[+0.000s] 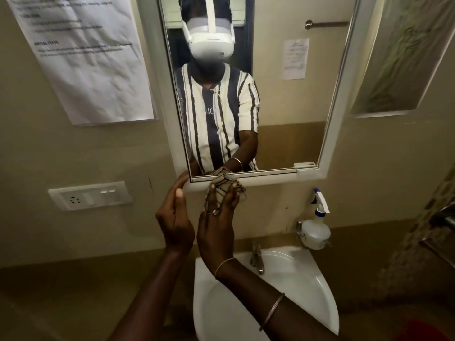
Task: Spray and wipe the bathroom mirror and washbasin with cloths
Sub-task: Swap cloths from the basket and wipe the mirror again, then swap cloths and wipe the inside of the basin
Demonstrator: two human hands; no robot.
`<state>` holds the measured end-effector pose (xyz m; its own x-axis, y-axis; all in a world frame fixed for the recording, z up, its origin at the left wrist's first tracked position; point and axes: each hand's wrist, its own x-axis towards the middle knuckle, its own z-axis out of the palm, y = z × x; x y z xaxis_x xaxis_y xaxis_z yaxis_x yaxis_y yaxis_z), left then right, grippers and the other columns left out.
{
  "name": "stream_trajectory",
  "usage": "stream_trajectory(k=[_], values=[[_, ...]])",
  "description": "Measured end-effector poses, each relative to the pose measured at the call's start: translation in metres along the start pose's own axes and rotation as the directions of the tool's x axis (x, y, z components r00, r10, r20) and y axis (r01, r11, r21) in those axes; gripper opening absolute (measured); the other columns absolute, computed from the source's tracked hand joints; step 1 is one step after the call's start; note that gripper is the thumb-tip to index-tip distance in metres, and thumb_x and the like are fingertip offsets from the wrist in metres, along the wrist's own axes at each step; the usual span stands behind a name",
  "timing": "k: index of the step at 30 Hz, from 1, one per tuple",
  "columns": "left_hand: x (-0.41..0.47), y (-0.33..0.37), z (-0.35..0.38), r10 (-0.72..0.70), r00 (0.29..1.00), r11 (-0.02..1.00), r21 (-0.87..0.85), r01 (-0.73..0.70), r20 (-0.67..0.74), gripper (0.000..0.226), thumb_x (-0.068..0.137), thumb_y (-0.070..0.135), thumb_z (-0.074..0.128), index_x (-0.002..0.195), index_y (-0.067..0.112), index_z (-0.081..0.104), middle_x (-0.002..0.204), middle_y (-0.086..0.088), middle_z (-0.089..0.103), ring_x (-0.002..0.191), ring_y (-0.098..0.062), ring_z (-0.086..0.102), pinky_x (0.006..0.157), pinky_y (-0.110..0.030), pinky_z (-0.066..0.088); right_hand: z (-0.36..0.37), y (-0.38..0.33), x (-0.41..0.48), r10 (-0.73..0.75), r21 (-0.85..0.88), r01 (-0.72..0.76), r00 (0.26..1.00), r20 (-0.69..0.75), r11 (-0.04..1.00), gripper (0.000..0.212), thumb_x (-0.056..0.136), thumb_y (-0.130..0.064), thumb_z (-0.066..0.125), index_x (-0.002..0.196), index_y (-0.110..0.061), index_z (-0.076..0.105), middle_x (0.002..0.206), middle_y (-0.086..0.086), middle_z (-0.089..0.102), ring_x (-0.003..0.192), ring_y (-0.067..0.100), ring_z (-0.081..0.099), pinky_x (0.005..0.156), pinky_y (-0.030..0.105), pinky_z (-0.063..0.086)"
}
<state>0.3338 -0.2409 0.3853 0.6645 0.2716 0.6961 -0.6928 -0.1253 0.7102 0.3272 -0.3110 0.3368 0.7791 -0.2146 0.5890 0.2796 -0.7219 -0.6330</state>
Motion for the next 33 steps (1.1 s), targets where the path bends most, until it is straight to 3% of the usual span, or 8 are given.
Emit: stream_trajectory(k=[3,9,11,13,17,21,25,33], values=[[-0.019,-0.028,-0.013,-0.133,0.98,0.991,-0.001,0.134,-0.149,0.038,0.109,0.021,0.038,0.131,0.005,0.066,0.133,-0.01,0.069,0.129,-0.02,0.063,0.108,-0.042,0.05,0.013,0.001,-0.008,-0.089,-0.07,0.098,0.989,0.121,0.993,0.084,0.101,-0.013,0.049,0.163,-0.036,-0.003,0.169,0.008,-0.024,0.156,0.036,-0.019,0.075,0.04,0.063],[-0.037,-0.058,-0.018,-0.477,0.875,0.872,-0.172,0.458,-0.087,0.036,0.112,0.012,0.036,0.129,-0.004,0.062,0.11,-0.009,0.07,0.1,-0.009,0.071,0.092,-0.031,0.051,0.031,0.017,-0.012,-0.336,-0.188,0.397,0.896,0.29,0.898,0.063,0.099,-0.021,0.032,0.162,-0.024,0.024,0.17,0.017,0.005,0.156,0.04,0.0,0.102,0.047,0.054],[-0.039,-0.066,-0.017,-0.561,0.828,0.792,-0.306,0.529,-0.02,0.04,0.112,0.016,0.032,0.137,-0.005,0.057,0.117,-0.008,0.07,0.11,0.0,0.068,0.095,-0.02,0.051,0.038,0.026,-0.012,-0.363,-0.193,0.438,0.872,0.327,0.878,0.061,0.1,-0.021,0.032,0.161,-0.021,0.028,0.17,0.018,0.007,0.156,0.041,0.002,0.106,0.047,0.052],[-0.045,-0.08,-0.019,-0.646,0.759,0.651,-0.467,0.599,0.073,0.046,0.111,0.027,0.035,0.141,-0.001,0.056,0.133,-0.015,0.067,0.129,-0.016,0.062,0.109,-0.03,0.047,0.044,0.038,-0.017,-0.367,-0.161,0.441,0.861,0.351,0.883,0.063,0.101,-0.022,0.034,0.162,-0.022,0.023,0.171,0.017,0.004,0.157,0.041,0.001,0.106,0.049,0.051],[-0.064,-0.105,-0.014,-0.73,0.659,0.555,-0.407,0.726,0.181,0.041,0.109,0.023,0.041,0.135,-0.002,0.06,0.132,-0.019,0.066,0.126,-0.028,0.061,0.11,-0.043,0.045,0.054,0.071,-0.034,-0.28,-0.137,0.35,0.886,0.369,0.927,0.071,0.1,-0.022,0.053,0.162,-0.022,0.017,0.172,0.012,-0.002,0.157,0.036,-0.007,0.104,0.049,0.053],[-0.088,-0.114,-0.004,-0.827,0.507,0.418,-0.339,0.843,0.244,0.032,0.108,0.023,0.042,0.111,0.012,0.072,0.107,-0.005,0.078,0.103,-0.018,0.073,0.087,-0.033,0.055,0.051,0.108,-0.059,-0.185,-0.18,0.294,0.871,0.455,0.939,0.061,0.108,-0.043,0.029,0.163,-0.025,0.01,0.171,0.01,-0.01,0.158,0.036,-0.008,0.125,0.053,0.023],[-0.129,-0.144,0.007,-0.92,0.288,0.246,-0.181,0.952,0.266,0.034,0.107,0.031,0.046,0.122,0.013,0.071,0.117,-0.009,0.077,0.107,-0.023,0.074,0.087,-0.037,0.055,0.051,0.168,-0.096,-0.09,-0.227,0.25,0.834,0.545,0.941,0.066,0.107,-0.049,0.033,0.164,-0.028,0.007,0.17,0.003,-0.02,0.156,0.026,-0.021,0.127,0.052,0.005],[-0.172,-0.214,0.04,-0.977,0.069,0.044,-0.128,0.991,0.2,0.036,0.106,0.03,0.05,0.127,0.008,0.07,0.116,-0.015,0.076,0.114,-0.036,0.07,0.077,-0.035,0.054,0.077,0.247,-0.117,0.05,-0.333,0.228,0.756,0.653,0.915,0.08,0.098,-0.029,0.066,0.163,-0.021,0.02,0.171,0.016,0.004,0.157,0.04,0.003,0.119,0.055,0.035]])
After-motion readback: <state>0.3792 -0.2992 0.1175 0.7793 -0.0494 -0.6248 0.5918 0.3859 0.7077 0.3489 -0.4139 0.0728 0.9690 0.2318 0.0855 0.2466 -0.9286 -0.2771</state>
